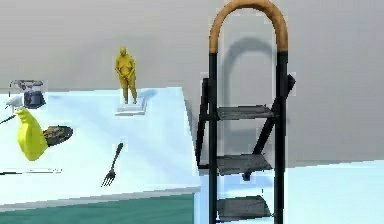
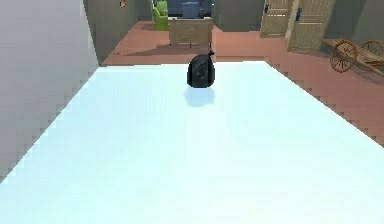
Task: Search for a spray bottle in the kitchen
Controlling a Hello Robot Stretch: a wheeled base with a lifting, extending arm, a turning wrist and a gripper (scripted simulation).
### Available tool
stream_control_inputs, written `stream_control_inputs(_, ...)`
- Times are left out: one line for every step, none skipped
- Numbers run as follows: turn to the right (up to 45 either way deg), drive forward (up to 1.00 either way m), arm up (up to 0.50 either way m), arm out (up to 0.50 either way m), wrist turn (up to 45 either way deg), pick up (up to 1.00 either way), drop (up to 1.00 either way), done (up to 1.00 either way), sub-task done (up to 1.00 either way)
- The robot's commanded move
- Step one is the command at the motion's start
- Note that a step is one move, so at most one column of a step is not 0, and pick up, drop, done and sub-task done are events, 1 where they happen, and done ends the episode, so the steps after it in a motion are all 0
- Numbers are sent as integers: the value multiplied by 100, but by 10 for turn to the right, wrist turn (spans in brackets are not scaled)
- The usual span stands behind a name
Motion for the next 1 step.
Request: stream_control_inputs(450,0,0,0,0,0,0,0,0)
